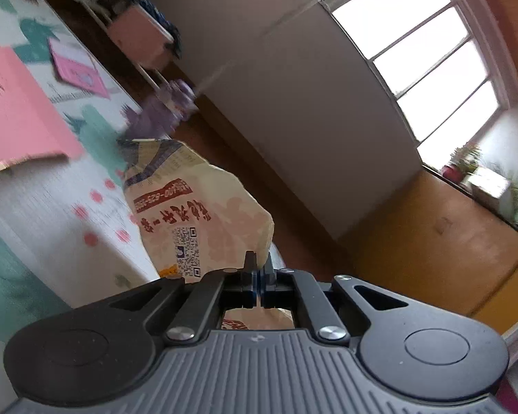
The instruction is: Fold shopping bag
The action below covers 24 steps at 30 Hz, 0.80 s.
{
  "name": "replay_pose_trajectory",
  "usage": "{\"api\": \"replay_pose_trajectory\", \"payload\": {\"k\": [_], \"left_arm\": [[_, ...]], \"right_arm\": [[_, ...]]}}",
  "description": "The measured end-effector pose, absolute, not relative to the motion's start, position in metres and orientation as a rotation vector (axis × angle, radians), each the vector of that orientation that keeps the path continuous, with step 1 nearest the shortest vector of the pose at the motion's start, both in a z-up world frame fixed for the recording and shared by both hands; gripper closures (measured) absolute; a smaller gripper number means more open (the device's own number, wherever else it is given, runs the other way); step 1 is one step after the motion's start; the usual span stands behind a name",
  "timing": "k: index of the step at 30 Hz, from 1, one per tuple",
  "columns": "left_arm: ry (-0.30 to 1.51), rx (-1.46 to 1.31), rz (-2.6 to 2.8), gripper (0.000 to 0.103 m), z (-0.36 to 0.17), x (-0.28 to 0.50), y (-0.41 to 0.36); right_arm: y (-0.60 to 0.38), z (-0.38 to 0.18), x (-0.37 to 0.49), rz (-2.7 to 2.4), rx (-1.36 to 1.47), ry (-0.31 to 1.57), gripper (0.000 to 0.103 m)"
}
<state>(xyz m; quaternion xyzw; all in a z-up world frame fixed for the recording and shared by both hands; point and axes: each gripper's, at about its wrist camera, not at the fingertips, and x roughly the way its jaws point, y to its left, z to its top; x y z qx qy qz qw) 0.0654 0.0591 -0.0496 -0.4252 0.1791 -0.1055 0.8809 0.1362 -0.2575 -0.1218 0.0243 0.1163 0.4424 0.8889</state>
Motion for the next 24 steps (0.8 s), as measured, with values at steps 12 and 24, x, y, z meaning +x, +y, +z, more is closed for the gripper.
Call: {"api": "replay_pose_trajectory", "payload": {"k": [12,24], "left_arm": [[0.672,-0.969,-0.160,0.053,-0.106,0.105,0.102],[0.670,-0.653,0.026,0.025,-0.103,0.063,0.104]], "right_arm": [[-0.201,-0.139,0.101,0.888,-0.475,0.275,0.079],[-0.273,-0.149,0.174,0.750,-0.118,0.583,0.048]]}}
